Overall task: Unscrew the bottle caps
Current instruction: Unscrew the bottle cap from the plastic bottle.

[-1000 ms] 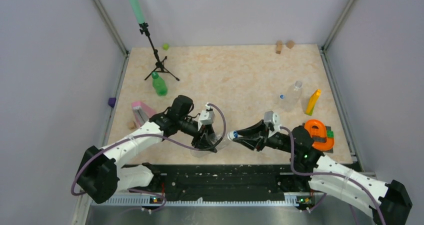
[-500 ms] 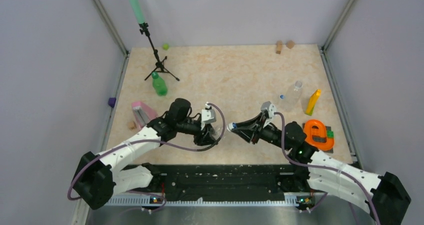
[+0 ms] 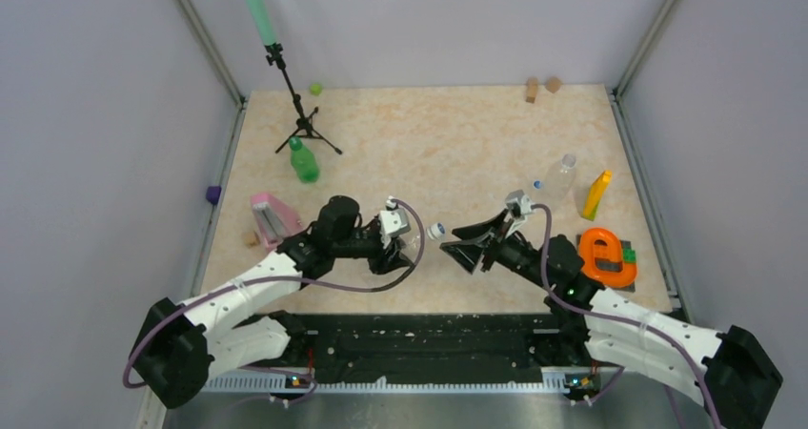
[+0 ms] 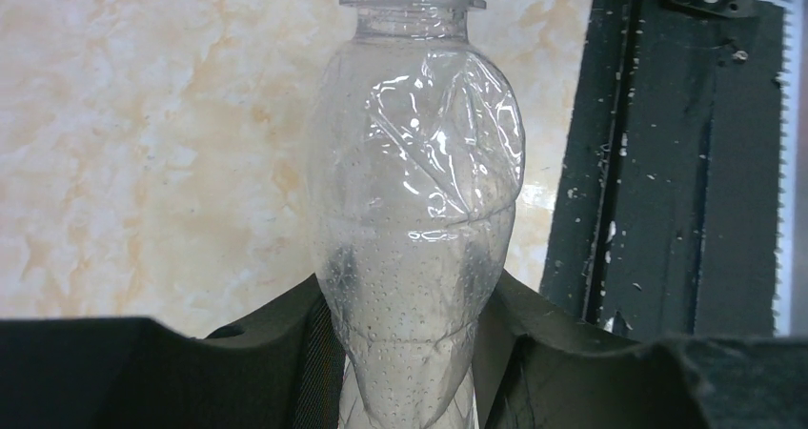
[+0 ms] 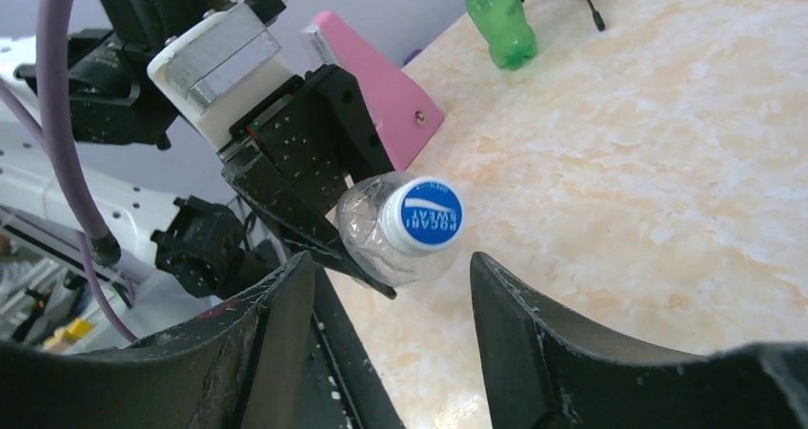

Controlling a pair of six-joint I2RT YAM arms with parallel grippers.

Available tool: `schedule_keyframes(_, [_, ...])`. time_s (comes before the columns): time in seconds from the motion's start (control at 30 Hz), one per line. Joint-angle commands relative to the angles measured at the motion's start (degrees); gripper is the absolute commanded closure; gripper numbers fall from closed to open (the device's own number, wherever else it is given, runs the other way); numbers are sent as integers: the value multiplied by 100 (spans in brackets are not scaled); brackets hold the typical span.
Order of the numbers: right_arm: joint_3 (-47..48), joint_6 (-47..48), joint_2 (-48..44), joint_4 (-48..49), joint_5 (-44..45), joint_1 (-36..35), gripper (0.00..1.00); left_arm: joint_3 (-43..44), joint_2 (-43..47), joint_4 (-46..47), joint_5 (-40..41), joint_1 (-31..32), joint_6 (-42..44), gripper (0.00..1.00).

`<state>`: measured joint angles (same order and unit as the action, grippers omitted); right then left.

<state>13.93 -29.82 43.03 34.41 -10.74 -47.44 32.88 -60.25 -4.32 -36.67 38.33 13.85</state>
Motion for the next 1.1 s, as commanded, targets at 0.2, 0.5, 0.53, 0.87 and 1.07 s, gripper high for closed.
schedule_keyframes(0.2, [-51, -2108, -378, -390, 1293, 34, 41, -489, 677, 997, 3431, 1391, 805, 100])
schedule_keyframes(0.5, [-50, -2828, -30, -50, 1101, 38, 42, -822, 827, 1548, 4750, 2102, 1427, 100])
schedule_keyframes(0.53, [-3, -2834, 35, -80, 1030, 33, 42, -822, 811, 1560, 4802, 2128, 1445, 100])
schedule_keyframes(0.87, [53, -2940, 572, 396, 746, 32, 42, -792, 677, 1586, 4954, 2291, 1607, 100])
schedule_keyframes(1.07, [-93, -3027, 518, 755, 799, 36, 42, -735, 585, 1464, 4985, 2327, 1652, 100])
